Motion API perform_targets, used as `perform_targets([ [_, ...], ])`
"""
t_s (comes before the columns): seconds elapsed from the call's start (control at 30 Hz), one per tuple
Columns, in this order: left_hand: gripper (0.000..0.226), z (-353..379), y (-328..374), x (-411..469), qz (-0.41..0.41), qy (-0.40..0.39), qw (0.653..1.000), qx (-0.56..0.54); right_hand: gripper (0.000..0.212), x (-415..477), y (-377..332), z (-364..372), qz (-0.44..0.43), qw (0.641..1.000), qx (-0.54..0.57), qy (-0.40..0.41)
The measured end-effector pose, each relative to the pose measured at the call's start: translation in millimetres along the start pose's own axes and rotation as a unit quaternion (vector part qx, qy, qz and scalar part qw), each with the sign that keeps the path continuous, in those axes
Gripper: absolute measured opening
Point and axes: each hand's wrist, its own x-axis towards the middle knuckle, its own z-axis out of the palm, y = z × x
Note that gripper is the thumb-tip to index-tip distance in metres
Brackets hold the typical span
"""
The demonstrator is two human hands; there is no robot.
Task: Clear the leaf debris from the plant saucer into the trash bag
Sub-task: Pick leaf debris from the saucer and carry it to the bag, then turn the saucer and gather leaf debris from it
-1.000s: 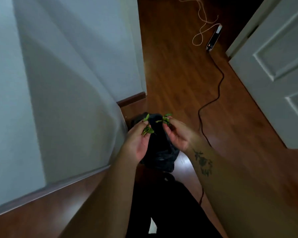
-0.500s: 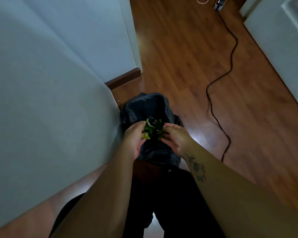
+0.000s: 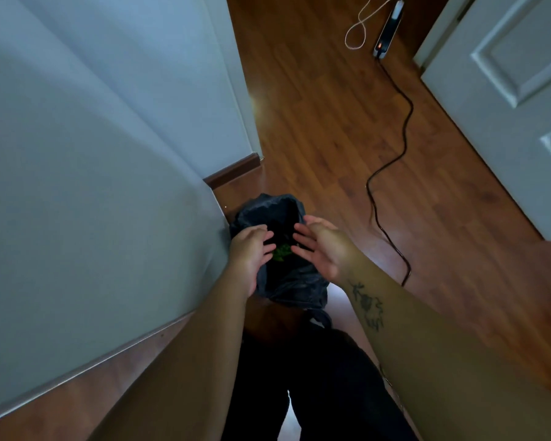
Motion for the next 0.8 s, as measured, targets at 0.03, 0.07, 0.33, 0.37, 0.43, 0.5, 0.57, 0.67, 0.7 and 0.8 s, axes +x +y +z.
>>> perform_targets([
  [0.03, 0.037, -1.1, 4.4, -7.2, 0.010, 0.008, 1.000, 0.006, 0.037, -7.6, -4.7, 3.4, -0.001, 1.000, 0.016, -0.005],
  [0.07, 0.036, -5.0, 15.9, -23.1, 0.022, 0.016, 1.000, 0.013, 0.037, -24.4, -14.2, 10.5, -0.004, 1.000, 0.028, -0.011],
  [0.33, 0.015, -21.7, 76.7, -106.8, 0.079, 0.060, 0.995, 0.005, 0.009, -112.4, -65.1, 54.7, -0.053, 0.999, 0.008, -0.011],
  [0.37, 0.015, -22.6, 86.5, -118.4, 0.088, 0.059, 0.994, 0.002, 0.007, -123.0, -72.8, 60.9, -0.063, 0.998, -0.005, -0.008],
  [0.43, 0.016, -24.3, 106.4, -141.4, 0.105, 0.056, 0.993, -0.003, 0.007, -145.0, -87.8, 72.9, -0.082, 0.996, -0.033, -0.012],
  [0.5, 0.014, -26.3, 129.5, -167.2, 0.127, 0.054, 0.990, -0.015, 0.007, -168.8, -105.6, 87.9, -0.106, 0.993, -0.053, -0.026],
  [0.57, 0.012, -28.9, 152.1, -190.6, 0.152, 0.052, 0.986, -0.043, 0.004, -191.7, -125.8, 106.0, -0.131, 0.988, -0.075, -0.042],
  [0.67, 0.007, -34.4, 180.2, -220.9, 0.194, 0.038, 0.977, -0.075, 0.004, -221.0, -150.9, 135.6, -0.167, 0.979, -0.100, -0.063],
  [0.7, 0.006, -38.9, 189.9, -230.9, 0.212, 0.034, 0.973, -0.084, 0.004, -231.2, -158.0, 147.2, -0.179, 0.975, -0.108, -0.072],
  [0.8, 0.004, -62.5, 215.2, -257.6, 0.253, 0.037, 0.961, -0.108, 0.007, -256.0, -169.4, 178.8, -0.203, 0.964, -0.141, -0.099],
])
